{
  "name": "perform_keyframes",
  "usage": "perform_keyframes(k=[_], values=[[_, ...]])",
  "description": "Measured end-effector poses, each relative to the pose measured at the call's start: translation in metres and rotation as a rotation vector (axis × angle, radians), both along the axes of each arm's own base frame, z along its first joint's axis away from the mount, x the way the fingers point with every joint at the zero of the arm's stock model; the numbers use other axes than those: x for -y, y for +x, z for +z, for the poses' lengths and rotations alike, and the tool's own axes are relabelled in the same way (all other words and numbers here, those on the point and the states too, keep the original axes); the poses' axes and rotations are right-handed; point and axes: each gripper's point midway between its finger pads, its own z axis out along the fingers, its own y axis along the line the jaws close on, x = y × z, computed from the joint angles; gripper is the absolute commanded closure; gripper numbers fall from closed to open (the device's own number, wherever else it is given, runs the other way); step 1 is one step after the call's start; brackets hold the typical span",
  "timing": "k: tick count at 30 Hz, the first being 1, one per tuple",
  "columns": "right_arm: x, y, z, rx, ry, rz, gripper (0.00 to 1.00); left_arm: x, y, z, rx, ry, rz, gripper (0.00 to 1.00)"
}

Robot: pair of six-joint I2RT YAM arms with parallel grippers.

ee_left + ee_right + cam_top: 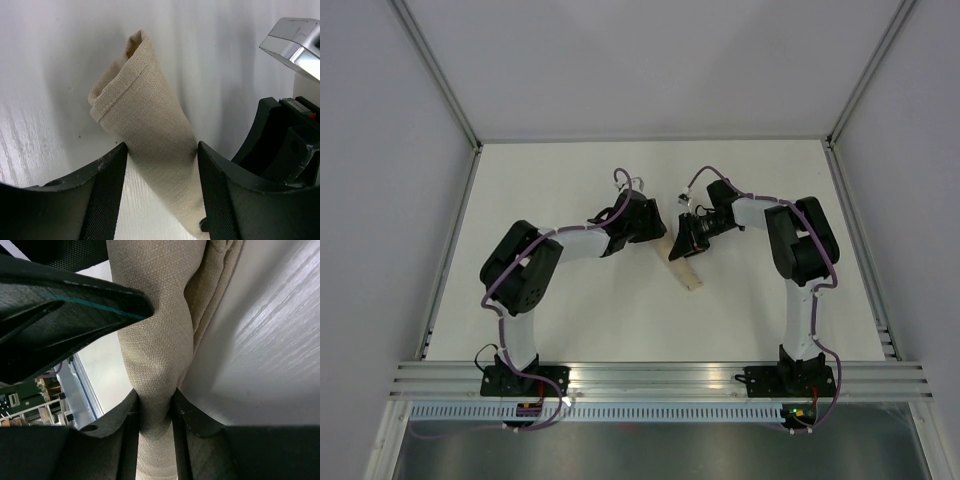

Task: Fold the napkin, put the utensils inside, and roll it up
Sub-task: Roll the napkin with the utensil

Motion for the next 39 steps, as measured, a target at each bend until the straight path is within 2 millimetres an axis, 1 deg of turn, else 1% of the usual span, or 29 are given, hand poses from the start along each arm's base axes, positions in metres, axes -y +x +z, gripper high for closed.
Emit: perform_keyframes(k=[2,5,7,8,10,11,14,20,25,32,39], values=[[-0.002,0.002,0.0,-0.007,0.007,-0.012,0.66,0.001,0.004,-0.002,-0.005,0.017,-0.001,0.37],[-0.004,0.005,-0.001,-0.018,0.012,-0.029,0.59,0.002,0.009,-0.006,-0.012,0.047,-0.005,0.38],[-0.005,0.006,-0.002,-0.018,0.01,-0.037,0.57,0.004,0.013,-0.008,-0.014,0.064,-0.016,0.38],[-0.005,0.007,-0.001,-0.018,0.01,-0.04,0.53,0.005,0.015,-0.009,-0.014,0.071,-0.02,0.38],[-0.006,0.007,0.0,-0.022,0.018,-0.041,0.48,0.007,0.017,-0.011,-0.017,0.086,-0.029,0.38],[-0.006,0.007,0.001,-0.022,0.021,-0.041,0.43,0.007,0.018,-0.011,-0.019,0.094,-0.034,0.38],[-0.008,0.007,0.006,-0.022,0.035,-0.035,0.38,0.009,0.022,-0.011,-0.022,0.115,-0.048,0.38],[-0.008,0.009,0.009,0.021,0.013,-0.028,0.35,0.014,0.028,-0.013,-0.027,0.148,-0.082,0.37],[-0.003,0.013,0.01,0.07,-0.028,-0.032,0.35,0.018,0.032,-0.012,-0.025,0.165,-0.111,0.36],[0.001,0.016,0.01,0.093,-0.049,-0.035,0.34,0.023,0.039,-0.012,-0.017,0.186,-0.152,0.34],[0.01,0.02,0.012,0.109,-0.071,-0.05,0.32,0.028,0.049,-0.009,-0.002,0.188,-0.177,0.33]])
